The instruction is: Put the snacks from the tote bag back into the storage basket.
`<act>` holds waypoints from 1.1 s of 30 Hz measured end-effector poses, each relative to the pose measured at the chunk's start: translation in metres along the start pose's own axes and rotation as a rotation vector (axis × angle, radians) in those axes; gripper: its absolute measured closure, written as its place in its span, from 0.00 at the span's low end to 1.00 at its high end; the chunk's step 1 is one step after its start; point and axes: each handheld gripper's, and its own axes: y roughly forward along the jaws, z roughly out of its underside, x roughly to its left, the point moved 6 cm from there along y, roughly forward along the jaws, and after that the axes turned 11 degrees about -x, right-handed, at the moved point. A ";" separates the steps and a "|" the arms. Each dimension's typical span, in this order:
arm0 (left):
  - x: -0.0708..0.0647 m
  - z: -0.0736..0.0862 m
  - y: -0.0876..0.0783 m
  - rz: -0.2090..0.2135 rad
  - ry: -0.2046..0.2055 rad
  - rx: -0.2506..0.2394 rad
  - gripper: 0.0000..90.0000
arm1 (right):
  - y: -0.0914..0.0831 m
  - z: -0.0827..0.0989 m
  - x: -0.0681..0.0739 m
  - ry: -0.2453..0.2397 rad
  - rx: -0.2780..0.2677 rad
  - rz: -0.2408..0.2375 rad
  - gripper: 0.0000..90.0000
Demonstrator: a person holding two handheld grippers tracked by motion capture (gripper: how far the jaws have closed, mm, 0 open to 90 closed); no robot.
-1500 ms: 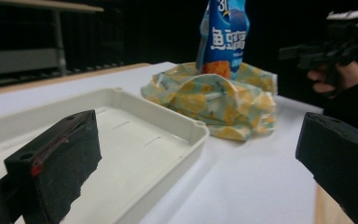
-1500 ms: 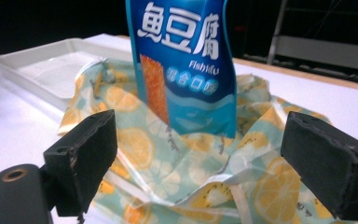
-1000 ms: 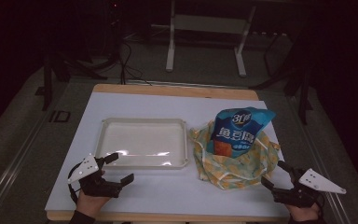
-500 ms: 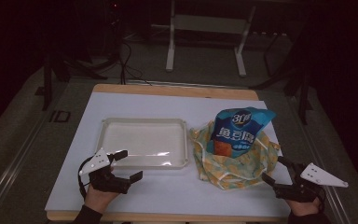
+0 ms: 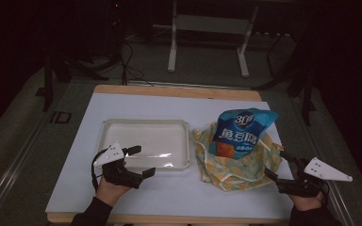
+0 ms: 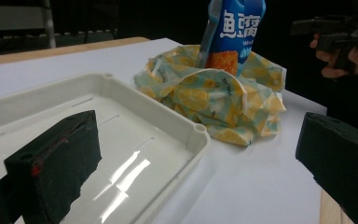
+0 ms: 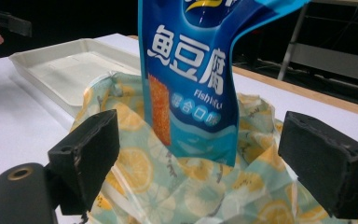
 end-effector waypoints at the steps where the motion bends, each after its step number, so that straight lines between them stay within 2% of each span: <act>1: -0.001 -0.002 0.005 0.018 0.000 0.001 0.00 | 0.001 -0.002 0.000 -0.003 -0.003 -0.003 0.14; 13: -0.004 -0.011 0.031 0.074 0.004 0.001 0.00 | 0.014 -0.013 -0.005 -0.023 -0.017 -0.038 0.14; 17: -0.006 -0.016 0.041 0.097 0.014 0.007 0.00 | 0.018 -0.013 -0.006 -0.012 -0.013 -0.044 0.14; 19: -0.006 -0.016 0.041 0.097 0.014 0.007 0.00 | 0.019 -0.014 -0.006 -0.010 -0.020 -0.045 0.14; 25: -0.012 -0.021 0.065 0.152 0.033 0.028 0.00 | 0.026 -0.014 -0.006 -0.006 -0.021 -0.050 0.15; 33: -0.014 -0.026 0.091 0.177 0.034 0.031 0.00 | 0.032 -0.016 -0.009 -0.002 -0.018 -0.054 0.15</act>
